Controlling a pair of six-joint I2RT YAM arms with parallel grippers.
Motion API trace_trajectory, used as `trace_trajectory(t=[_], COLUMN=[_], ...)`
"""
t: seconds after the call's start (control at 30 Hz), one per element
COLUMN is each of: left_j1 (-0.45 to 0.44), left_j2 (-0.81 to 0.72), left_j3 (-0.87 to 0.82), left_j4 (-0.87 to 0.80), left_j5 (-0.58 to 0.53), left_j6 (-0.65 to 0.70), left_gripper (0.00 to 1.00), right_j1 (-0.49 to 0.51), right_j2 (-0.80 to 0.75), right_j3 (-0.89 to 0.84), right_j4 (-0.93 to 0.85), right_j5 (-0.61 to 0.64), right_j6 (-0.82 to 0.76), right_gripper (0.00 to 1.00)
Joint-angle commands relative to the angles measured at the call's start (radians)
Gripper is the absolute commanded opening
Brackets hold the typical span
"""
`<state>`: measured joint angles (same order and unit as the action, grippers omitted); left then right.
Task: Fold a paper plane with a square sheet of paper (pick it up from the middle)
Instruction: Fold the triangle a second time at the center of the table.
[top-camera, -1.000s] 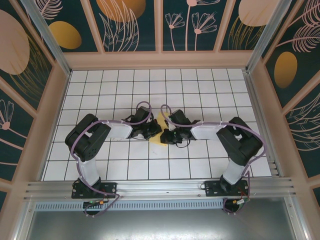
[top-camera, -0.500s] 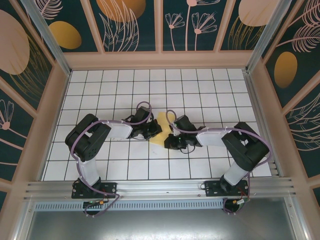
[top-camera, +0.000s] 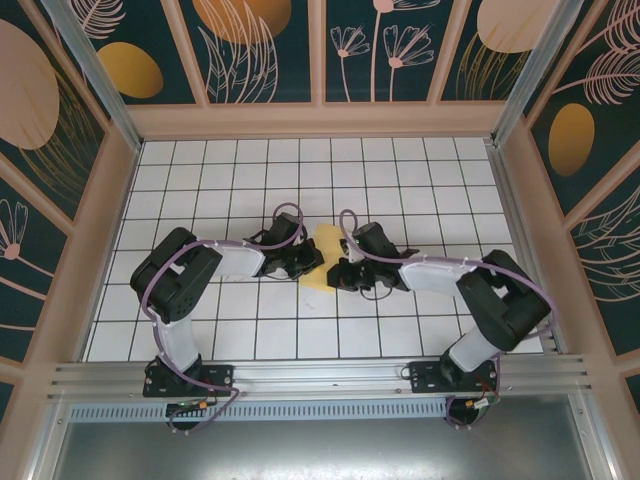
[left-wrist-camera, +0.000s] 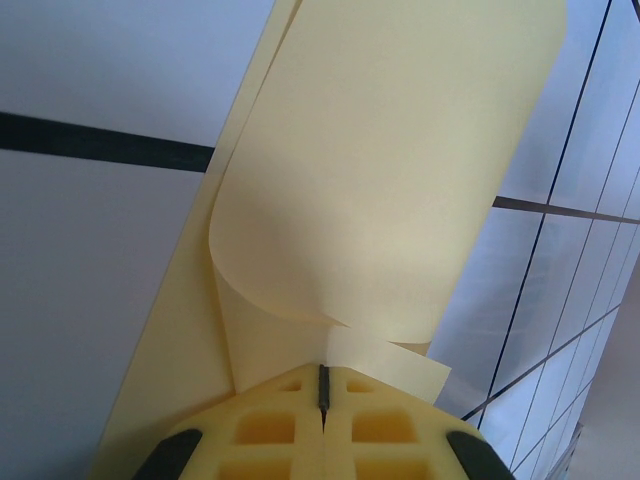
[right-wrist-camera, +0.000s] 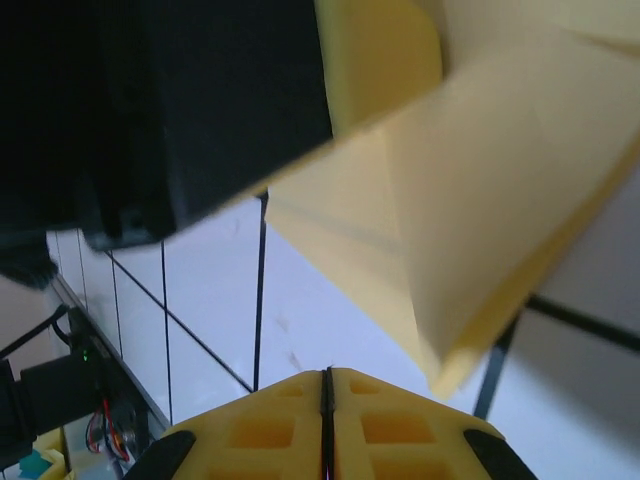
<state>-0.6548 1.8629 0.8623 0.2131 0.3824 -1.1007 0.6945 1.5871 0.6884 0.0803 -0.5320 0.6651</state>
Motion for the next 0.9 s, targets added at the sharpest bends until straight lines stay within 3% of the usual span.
trace_trajectory(t=[0.0,0.13,0.33,0.6,0.87], left_j1=[-0.003,-0.003,-0.002,0.027,0.084], left_j2=[0.036,0.032,0.024,0.004,0.024], left_j3=[-0.007,-0.009,0.009,0.034,0.057], left_j4=[-0.063,-0.063,-0.096,-0.105,-0.081], left_j5=[-0.019,-0.021,-0.064,-0.111,-0.09], left_j6=[0.024,0.027,0.05,0.084,0.098], left_gripper=[0.0,0.0,0.0,0.01,0.03], right_j1=[-0.008,-0.013,-0.017,-0.033,-0.039], right_j2=[0.083,0.157,0.143,0.141,0.142], right_j3=[0.036,0.05,-0.035,-0.068,-0.064], right_j4=[0.034,-0.055,-0.068,-0.074,-0.08], right_j5=[-0.005,0.052,0.069,0.059,0.041], right_j6=[0.007,-0.005,-0.01,-0.025,-0.04], right_gripper=[0.1,0.07,0.0,0.0,0.0])
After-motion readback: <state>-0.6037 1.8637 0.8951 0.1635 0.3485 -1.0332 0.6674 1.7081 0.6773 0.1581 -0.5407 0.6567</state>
